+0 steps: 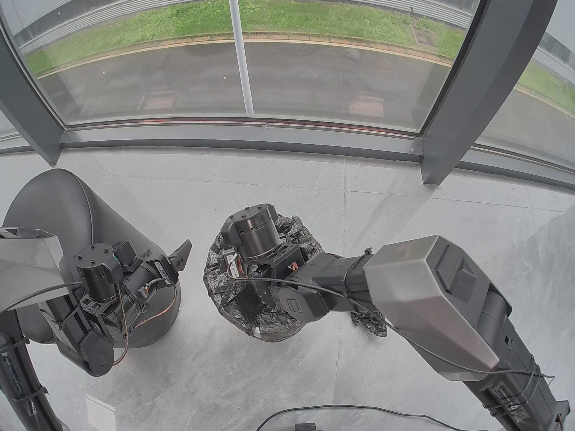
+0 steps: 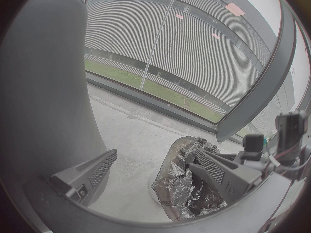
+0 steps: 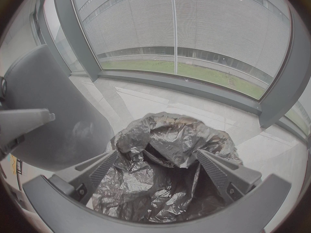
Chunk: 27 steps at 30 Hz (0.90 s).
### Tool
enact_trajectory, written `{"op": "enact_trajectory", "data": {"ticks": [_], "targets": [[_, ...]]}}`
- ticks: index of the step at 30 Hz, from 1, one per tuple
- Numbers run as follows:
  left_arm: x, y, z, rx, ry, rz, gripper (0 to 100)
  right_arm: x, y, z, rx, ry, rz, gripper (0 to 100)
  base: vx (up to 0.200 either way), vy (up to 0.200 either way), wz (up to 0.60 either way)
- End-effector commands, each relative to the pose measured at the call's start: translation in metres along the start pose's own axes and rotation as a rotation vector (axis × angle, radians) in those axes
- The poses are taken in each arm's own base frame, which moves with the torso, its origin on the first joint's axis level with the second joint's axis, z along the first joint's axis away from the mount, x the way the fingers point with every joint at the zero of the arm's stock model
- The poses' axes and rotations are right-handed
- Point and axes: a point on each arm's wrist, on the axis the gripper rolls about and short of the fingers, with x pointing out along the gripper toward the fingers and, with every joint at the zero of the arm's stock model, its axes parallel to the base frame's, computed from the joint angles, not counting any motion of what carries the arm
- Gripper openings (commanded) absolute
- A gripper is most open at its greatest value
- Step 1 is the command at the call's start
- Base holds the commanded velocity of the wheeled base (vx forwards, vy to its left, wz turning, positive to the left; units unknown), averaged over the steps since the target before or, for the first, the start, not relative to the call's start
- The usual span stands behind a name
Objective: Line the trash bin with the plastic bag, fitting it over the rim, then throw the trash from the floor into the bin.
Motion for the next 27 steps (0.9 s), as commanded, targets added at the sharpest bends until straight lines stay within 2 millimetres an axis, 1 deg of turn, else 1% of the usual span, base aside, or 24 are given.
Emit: {"op": "enact_trajectory", "data": {"ticks": [1,6,8,10,11,14,17,21,24,27], "targets": [[0.000,0.000,0.001,-0.001,-0.005,-0.002,100,-0.033,-0.005,0.024,-0.028,0.045,0.010,100,0.000,0.000,0.00],[0.000,0.000,0.001,0.001,-0.005,-0.002,100,-0.033,-0.008,0.013,-0.017,0.102,-0.001,100,0.000,0.000,0.00],[0.000,0.000,0.001,-0.001,-0.006,0.000,100,-0.032,-0.011,0.006,-0.014,0.128,-0.010,100,0.000,0.000,0.00],[0.000,0.000,0.001,-0.001,-0.006,0.000,100,-0.031,-0.014,0.002,-0.009,0.142,-0.018,100,0.000,0.000,0.00],[0.000,0.000,0.001,-0.001,-0.006,0.000,100,-0.034,-0.018,0.005,0.002,0.140,-0.024,100,0.000,0.000,0.00],[-0.001,0.000,0.002,-0.001,-0.009,0.000,100,-0.042,-0.032,0.017,0.032,0.131,-0.040,100,0.000,0.000,0.00],[-0.003,-0.002,0.005,-0.003,-0.020,-0.007,100,-0.054,-0.055,0.032,0.071,0.116,-0.069,100,0.000,0.000,0.00],[-0.008,-0.007,0.008,-0.007,-0.028,-0.016,100,-0.070,-0.083,0.039,0.107,0.129,-0.108,100,0.000,0.000,0.00],[-0.009,-0.010,0.006,-0.003,-0.023,-0.016,100,-0.084,-0.099,0.032,0.110,0.170,-0.123,100,0.000,0.000,0.00],[-0.008,-0.010,0.004,-0.001,-0.018,-0.011,100,-0.098,-0.117,0.014,0.108,0.229,-0.152,100,0.000,0.000,0.00]]}}
